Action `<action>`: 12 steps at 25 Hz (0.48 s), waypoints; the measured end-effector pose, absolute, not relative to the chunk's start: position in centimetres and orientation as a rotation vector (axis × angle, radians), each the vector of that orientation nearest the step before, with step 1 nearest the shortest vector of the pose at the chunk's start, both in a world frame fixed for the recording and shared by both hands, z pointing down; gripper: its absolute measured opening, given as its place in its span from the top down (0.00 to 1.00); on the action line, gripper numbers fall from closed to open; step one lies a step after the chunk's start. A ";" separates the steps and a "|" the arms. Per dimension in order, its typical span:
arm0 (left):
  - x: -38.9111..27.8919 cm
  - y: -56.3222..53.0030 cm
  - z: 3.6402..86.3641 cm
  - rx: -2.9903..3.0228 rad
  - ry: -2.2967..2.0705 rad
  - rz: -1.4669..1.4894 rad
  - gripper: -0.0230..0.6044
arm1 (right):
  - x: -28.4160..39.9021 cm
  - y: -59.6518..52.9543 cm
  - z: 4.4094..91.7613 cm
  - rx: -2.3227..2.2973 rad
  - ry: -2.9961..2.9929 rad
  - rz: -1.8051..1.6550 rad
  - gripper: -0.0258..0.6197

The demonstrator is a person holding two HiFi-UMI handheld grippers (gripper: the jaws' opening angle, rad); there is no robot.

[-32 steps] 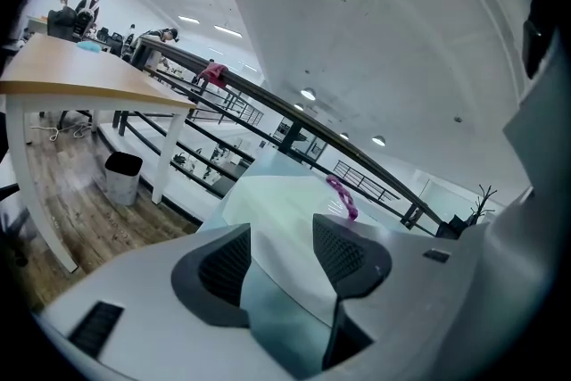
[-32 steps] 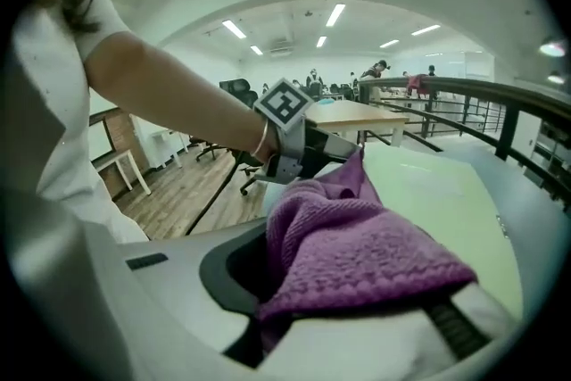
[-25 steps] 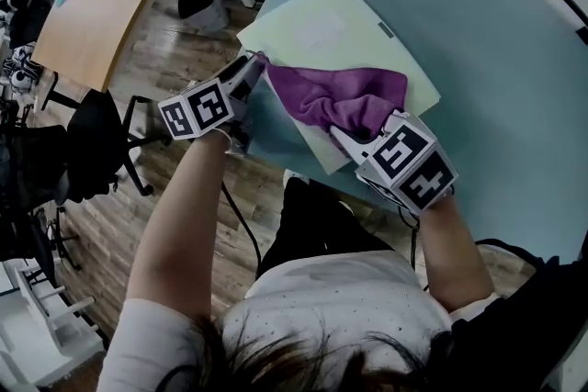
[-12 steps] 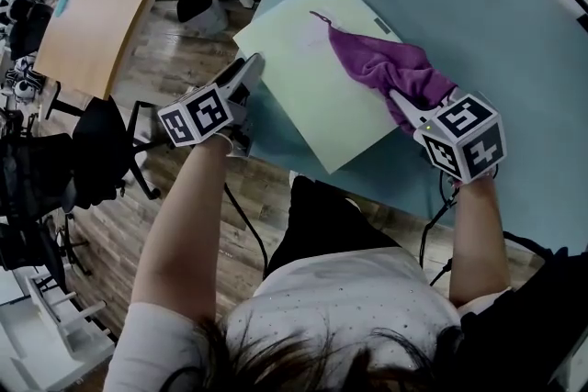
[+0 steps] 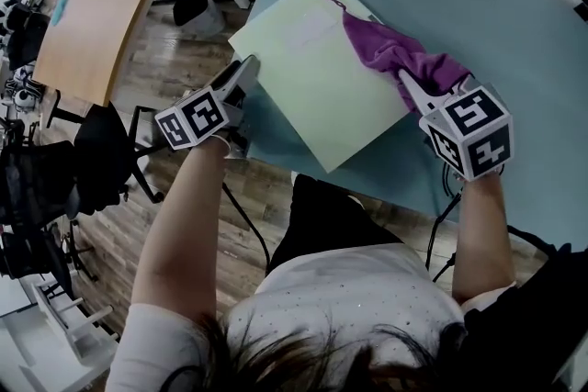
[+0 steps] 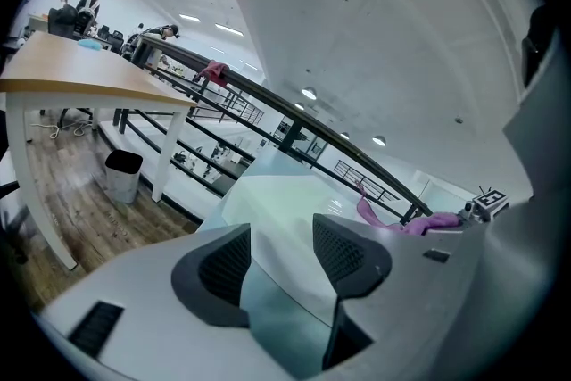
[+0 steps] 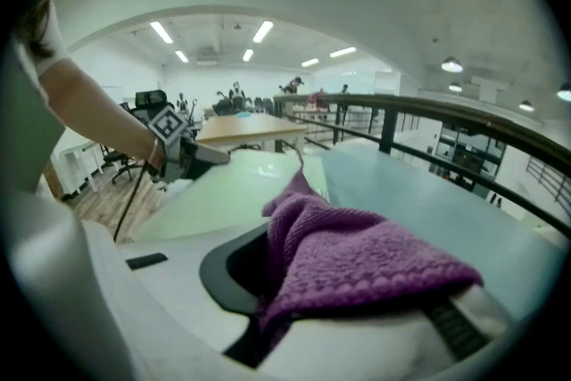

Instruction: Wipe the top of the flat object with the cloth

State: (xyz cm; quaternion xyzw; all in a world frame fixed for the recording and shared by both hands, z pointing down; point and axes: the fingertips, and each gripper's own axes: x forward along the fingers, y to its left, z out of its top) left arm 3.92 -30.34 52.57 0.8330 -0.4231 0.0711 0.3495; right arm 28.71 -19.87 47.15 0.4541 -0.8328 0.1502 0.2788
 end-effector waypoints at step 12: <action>4.0 -30.1 52.3 2.166 -1.128 0.172 0.62 | 10.1 -8.7 48.7 0.494 -2.481 0.428 0.92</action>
